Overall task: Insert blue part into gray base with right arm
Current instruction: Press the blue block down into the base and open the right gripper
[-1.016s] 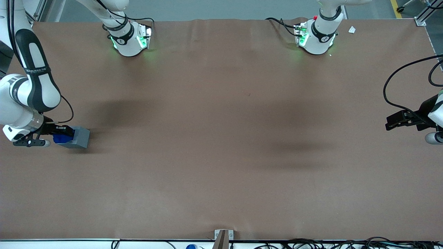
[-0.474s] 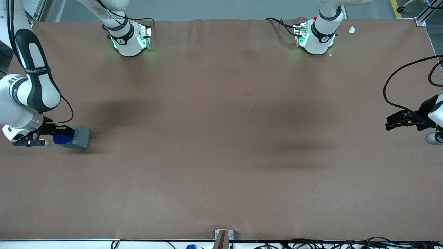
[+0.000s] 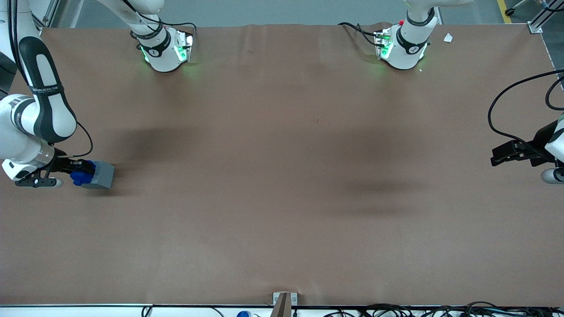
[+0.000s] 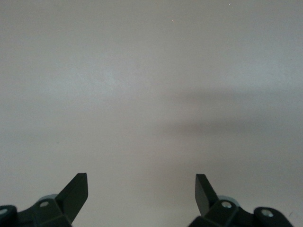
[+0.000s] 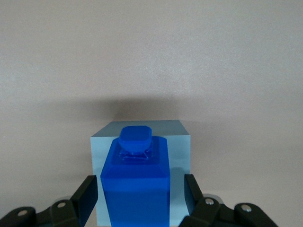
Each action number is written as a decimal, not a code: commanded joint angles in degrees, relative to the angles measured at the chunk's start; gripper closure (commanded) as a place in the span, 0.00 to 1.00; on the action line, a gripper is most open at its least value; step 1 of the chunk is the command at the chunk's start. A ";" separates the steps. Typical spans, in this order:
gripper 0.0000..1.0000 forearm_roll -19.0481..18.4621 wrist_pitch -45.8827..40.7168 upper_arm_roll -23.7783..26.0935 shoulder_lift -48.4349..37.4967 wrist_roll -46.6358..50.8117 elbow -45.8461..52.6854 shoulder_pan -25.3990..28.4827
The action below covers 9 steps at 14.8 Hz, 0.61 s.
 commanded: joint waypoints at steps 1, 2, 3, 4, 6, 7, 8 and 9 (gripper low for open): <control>0.18 0.30 -0.42 0.40 -1.17 -0.29 -0.60 -0.39; 0.18 0.30 -0.42 0.40 -1.17 -0.29 -0.60 -0.39; 0.18 0.30 -0.42 0.40 -1.25 -0.29 -0.60 -0.39; 0.17 0.30 -0.59 0.40 -1.60 -0.20 -0.60 -0.31; 0.00 0.30 -3.47 0.49 -4.31 0.06 -0.60 0.22; 0.00 0.30 -5.32 0.66 -6.42 0.06 -0.60 0.48; 0.00 0.30 -7.77 0.75 -8.88 0.24 -0.60 0.92; 0.00 0.65 -10.84 1.10 -11.60 0.41 -0.60 1.88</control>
